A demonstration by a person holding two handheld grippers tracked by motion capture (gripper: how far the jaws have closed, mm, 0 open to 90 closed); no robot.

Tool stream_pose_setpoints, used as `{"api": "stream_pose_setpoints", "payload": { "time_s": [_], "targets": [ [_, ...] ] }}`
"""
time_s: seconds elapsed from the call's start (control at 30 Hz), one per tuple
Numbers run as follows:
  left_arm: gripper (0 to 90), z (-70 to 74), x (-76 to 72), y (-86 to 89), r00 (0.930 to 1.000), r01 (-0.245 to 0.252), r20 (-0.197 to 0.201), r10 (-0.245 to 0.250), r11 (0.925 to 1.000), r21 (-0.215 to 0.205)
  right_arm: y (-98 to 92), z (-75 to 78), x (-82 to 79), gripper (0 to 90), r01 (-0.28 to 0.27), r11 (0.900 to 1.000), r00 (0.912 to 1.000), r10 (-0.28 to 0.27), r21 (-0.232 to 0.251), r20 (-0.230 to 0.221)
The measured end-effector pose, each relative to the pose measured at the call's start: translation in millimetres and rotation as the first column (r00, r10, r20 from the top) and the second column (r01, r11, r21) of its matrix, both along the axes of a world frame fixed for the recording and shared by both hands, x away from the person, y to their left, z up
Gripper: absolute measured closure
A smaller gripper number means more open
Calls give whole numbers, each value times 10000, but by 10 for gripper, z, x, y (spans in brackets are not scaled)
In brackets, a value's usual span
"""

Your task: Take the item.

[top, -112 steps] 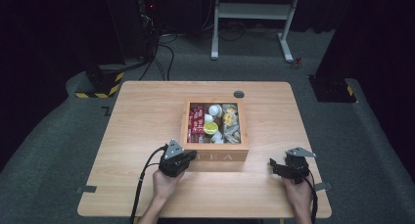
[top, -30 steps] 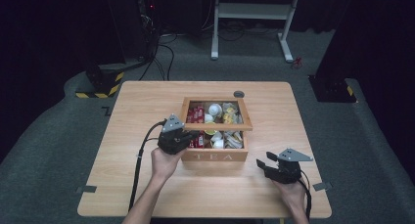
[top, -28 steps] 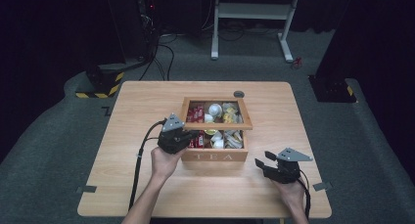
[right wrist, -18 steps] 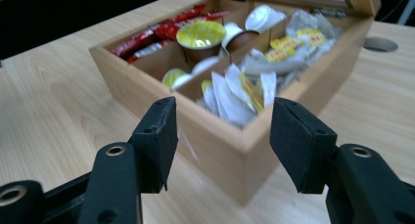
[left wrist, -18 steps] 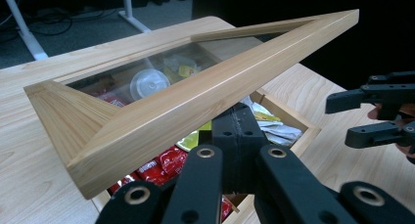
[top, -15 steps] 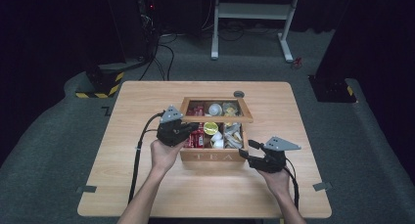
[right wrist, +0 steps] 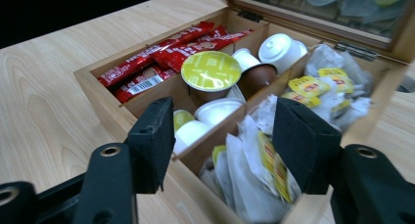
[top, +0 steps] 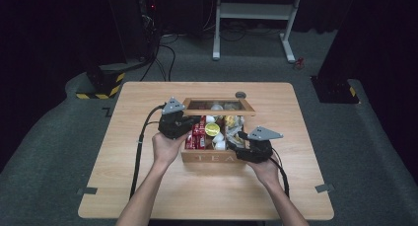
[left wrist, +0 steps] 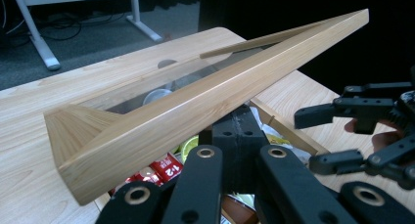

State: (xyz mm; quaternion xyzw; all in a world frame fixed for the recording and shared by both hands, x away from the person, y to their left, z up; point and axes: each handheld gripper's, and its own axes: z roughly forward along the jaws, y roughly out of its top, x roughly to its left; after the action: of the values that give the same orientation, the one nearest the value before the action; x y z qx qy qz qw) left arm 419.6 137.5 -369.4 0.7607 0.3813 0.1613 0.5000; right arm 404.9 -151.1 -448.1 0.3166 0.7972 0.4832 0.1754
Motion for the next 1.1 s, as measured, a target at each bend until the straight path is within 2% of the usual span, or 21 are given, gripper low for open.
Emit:
{"api": "stream_pose_setpoints", "payload": {
  "time_s": [0.23,0.3,0.5,0.6,0.83,1.1],
  "targets": [
    [900,56,82,-14,10000,-62,-69,62,10000,-58,216,55,138,328,-97,9987,9993,78,-506,-375],
    [900,81,109,-20,10000,-87,-34,87,10000,49,272,62,170,311,-89,9980,9997,74,-621,-253],
    [900,130,162,-33,9998,-179,-80,179,9998,50,434,66,289,287,-144,9952,9995,117,-965,-284],
    [900,150,184,-35,9997,-211,-96,212,9998,66,494,45,344,285,-122,9942,9990,76,-1066,-436],
    [900,191,243,-27,9997,-251,-77,251,9997,-29,589,38,420,286,-73,9921,9991,19,-1253,-432],
    [900,223,295,-45,9993,-350,-97,350,9994,-56,693,32,521,266,-78,9889,9973,-30,-1484,-728]
  ]
}}
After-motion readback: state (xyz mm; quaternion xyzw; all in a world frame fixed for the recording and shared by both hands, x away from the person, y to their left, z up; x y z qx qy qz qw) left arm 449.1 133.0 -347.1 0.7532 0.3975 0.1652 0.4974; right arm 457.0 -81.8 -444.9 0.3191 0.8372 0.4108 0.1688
